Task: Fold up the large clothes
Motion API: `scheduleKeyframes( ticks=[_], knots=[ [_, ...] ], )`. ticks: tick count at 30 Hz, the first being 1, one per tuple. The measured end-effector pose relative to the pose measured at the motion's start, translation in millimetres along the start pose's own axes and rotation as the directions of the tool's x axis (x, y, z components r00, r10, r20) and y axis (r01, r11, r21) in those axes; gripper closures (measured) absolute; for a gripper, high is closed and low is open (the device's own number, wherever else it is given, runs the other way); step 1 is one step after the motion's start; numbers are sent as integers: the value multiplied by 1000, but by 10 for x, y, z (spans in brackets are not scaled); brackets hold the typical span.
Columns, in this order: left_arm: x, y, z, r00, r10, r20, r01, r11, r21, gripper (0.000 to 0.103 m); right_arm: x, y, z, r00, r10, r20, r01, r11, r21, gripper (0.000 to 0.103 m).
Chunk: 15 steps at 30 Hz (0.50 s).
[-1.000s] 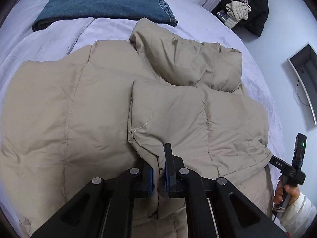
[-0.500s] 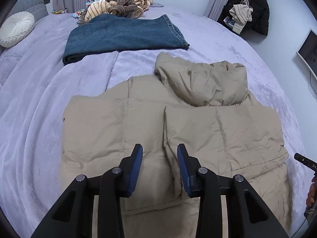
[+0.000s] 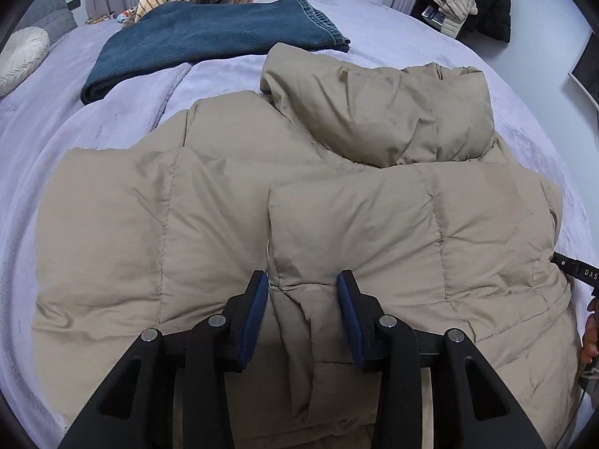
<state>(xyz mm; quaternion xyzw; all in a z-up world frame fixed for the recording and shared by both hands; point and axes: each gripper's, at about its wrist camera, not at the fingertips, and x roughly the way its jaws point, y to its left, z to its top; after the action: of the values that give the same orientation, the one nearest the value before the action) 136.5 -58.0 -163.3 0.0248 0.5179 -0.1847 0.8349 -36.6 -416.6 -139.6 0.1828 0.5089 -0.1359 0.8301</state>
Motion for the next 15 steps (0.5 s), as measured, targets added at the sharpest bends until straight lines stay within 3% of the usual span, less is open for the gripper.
scheduleKeyframes(
  ticks=[6, 12, 15],
  knots=[
    [-152, 22, 0, 1000, 27, -10, -27, 999, -30, 61, -158, 51, -24, 999, -42, 7, 42, 999, -27, 78],
    [-493, 115, -163, 998, 64, -4, -64, 996, -55, 61, -514, 37, -273, 992, -116, 39, 119, 990, -82, 72],
    [-598, 153, -279, 995, 96, -29, -97, 993, -61, 60, -601, -49, -405, 994, -109, 6, 109, 993, -48, 72]
  ],
)
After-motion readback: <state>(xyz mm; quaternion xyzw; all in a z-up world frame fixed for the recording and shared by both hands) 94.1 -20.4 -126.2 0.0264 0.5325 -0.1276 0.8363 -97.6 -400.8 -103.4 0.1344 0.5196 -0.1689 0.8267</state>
